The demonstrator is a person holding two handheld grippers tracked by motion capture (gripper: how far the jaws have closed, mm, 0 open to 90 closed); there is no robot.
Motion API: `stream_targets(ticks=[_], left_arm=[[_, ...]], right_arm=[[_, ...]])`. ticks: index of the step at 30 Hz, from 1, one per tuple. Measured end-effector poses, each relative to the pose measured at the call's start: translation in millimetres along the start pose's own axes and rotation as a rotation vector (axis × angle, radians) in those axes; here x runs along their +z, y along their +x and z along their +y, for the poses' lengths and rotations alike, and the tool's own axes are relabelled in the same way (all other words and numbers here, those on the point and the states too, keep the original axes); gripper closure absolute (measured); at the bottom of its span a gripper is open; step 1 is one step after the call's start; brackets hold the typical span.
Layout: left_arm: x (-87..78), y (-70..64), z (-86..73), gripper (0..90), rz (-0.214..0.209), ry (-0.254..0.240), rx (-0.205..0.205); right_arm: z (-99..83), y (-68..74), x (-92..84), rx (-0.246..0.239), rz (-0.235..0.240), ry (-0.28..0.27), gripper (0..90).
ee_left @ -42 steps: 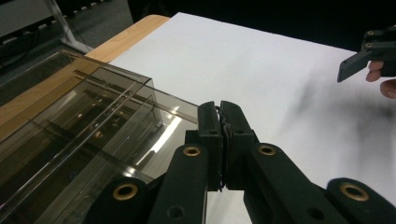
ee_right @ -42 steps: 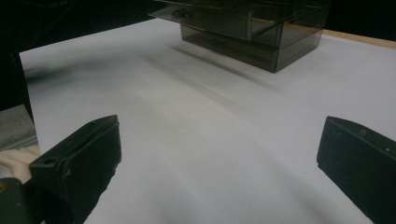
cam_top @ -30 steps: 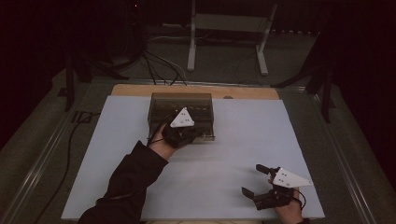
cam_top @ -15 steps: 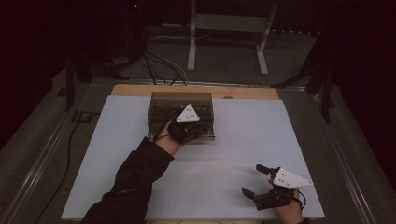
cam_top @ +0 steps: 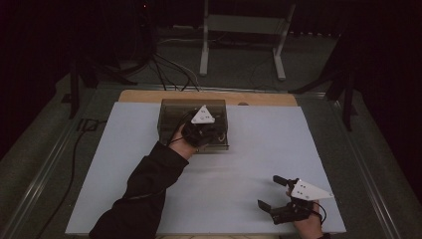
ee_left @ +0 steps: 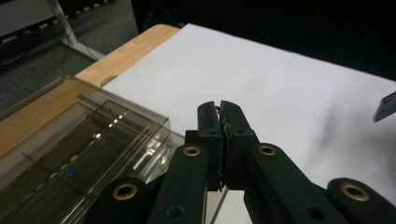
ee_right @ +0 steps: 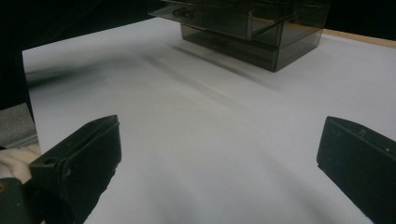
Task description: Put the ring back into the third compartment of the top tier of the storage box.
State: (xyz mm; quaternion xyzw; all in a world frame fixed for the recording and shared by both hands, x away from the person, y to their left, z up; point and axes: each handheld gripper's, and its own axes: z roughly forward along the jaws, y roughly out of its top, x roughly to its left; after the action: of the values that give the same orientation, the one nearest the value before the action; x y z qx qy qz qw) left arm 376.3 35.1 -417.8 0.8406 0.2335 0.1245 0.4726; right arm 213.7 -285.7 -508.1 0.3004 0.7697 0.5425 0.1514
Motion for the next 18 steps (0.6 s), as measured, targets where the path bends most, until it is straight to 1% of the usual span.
stream_targets(ticks=[1,3,6,7,8,11,14,15,18], left_arm=[[1.0,1.3,-0.9,89.8,-0.001,0.004,-0.004],[2.6,3.1,-2.0,89.8,0.014,0.011,-0.004],[3.1,5.7,-2.4,89.7,0.021,0.003,-0.018],[3.1,7.0,-2.7,88.9,0.009,-0.001,-0.025],[3.8,9.0,-3.4,88.2,-0.005,0.005,-0.038],[4.9,10.6,-5.0,73.7,0.006,0.024,-0.042],[4.5,10.3,-6.1,56.8,0.018,0.024,-0.046],[3.5,8.9,-6.4,56.8,0.043,0.027,-0.043],[0.7,7.8,-5.5,47.8,0.053,0.011,-0.048]], right_arm=[[0.0,0.0,-0.2,0.000,0.000,-0.001,0.0],[-0.1,-0.1,-0.1,0.000,0.000,-0.001,0.0],[-0.1,0.0,-0.1,-0.002,-0.001,0.001,0.0],[-0.1,0.0,-0.1,-0.002,-0.001,0.001,0.0],[-0.1,-0.1,-0.1,-0.002,-0.002,0.002,0.0],[-0.2,-0.3,0.1,-0.001,-0.002,0.002,0.0],[-0.2,0.0,0.2,-0.003,-0.002,0.004,0.0],[-0.2,0.1,0.3,-0.003,-0.002,0.004,0.0],[-0.3,-0.2,0.5,-0.004,-0.003,0.004,0.0]])
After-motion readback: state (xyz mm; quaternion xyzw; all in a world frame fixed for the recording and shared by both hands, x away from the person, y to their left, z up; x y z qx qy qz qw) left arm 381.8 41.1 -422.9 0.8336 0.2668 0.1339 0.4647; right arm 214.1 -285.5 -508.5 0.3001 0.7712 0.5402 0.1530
